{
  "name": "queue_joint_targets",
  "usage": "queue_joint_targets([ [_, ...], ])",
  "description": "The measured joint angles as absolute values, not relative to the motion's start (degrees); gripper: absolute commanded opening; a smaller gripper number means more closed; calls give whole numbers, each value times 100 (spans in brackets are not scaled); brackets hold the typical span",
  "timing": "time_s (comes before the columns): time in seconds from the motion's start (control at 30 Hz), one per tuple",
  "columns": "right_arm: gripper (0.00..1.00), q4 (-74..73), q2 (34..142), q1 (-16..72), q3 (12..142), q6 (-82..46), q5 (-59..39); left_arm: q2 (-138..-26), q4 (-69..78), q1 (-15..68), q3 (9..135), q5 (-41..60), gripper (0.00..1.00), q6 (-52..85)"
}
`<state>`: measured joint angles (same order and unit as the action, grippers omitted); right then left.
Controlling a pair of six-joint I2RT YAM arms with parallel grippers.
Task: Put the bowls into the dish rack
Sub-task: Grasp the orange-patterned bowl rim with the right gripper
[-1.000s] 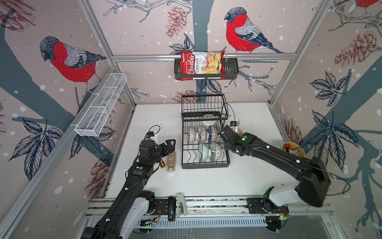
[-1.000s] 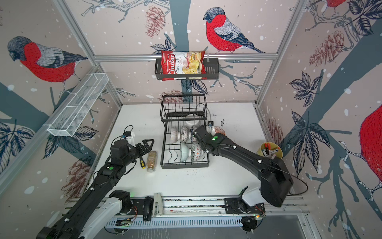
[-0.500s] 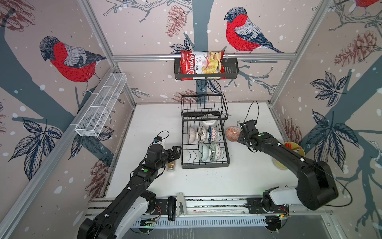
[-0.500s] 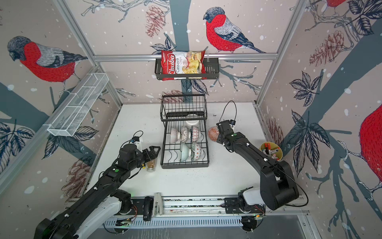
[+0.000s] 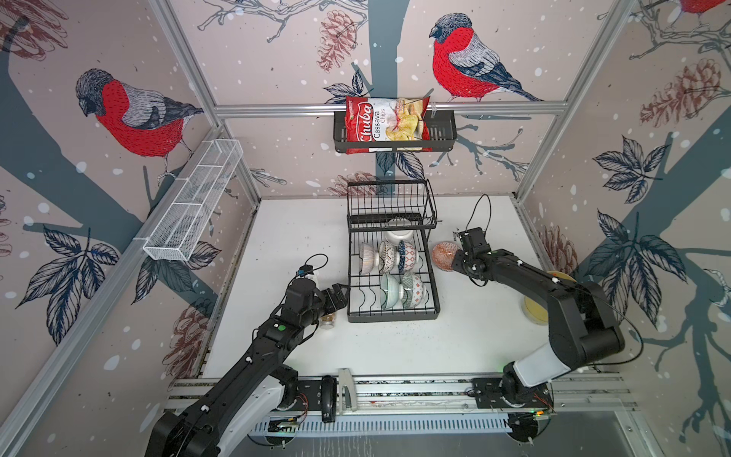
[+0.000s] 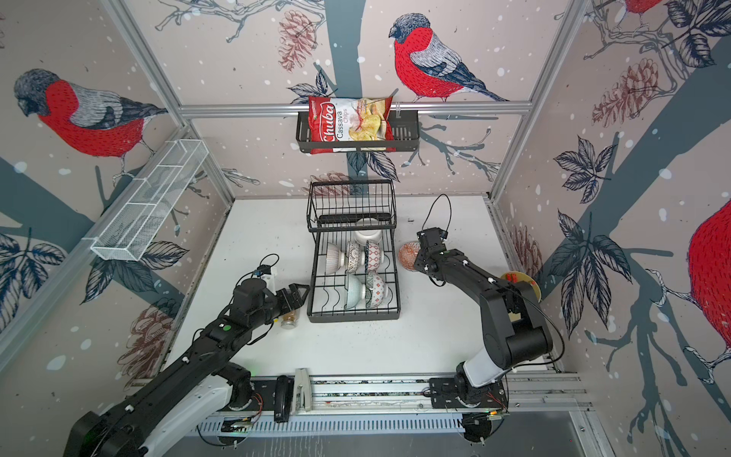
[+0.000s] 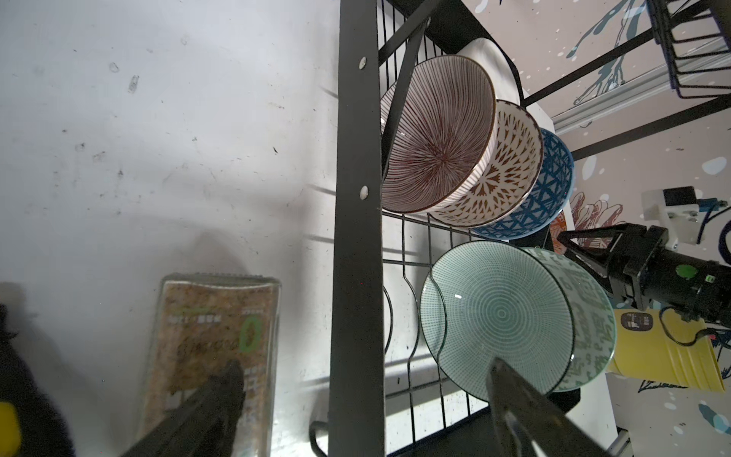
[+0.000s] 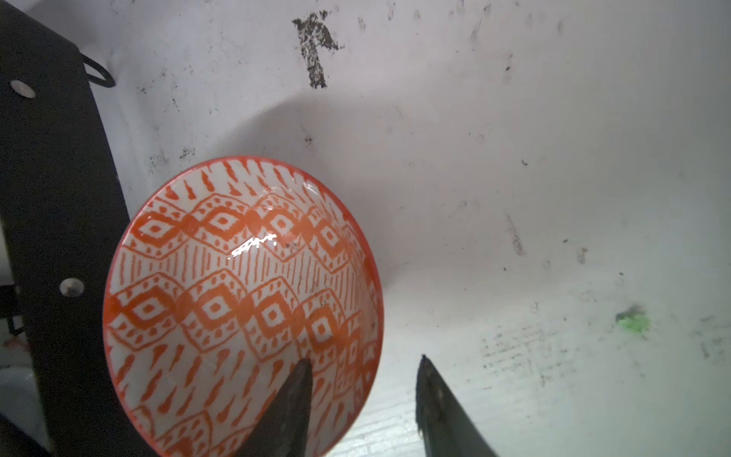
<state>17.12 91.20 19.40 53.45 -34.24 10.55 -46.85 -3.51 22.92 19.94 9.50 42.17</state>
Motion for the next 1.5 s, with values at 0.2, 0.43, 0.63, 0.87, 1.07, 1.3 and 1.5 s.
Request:
queue_joint_targets([
  [0.2,33,1581,9354,1876,5413,-3424,1017,-4823,-320,2480,1994,843,95,4219],
  [0.43,24,1509,9577,1822,5478,-3424,1020,-4882,-266,2598,1994,731,95,4224],
  [0.63,9,1468,9657,1811,5544,-3428,1059,-4875,-244,2676,1984,604,95,4307],
  [0.87,0,1411,9655,1798,5645,-3426,1066,-4877,-237,2720,1940,585,95,4324],
  [1.07,0,1761,9354,1793,5653,-3317,1188,-4862,-266,2825,1933,565,95,4331],
  [1.3,0,2132,8698,1800,5739,-3295,1431,-4882,-392,3142,2029,403,95,4355],
  [1.5,0,2574,8103,1925,5861,-3240,1758,-5039,-458,3468,2163,237,95,4451],
])
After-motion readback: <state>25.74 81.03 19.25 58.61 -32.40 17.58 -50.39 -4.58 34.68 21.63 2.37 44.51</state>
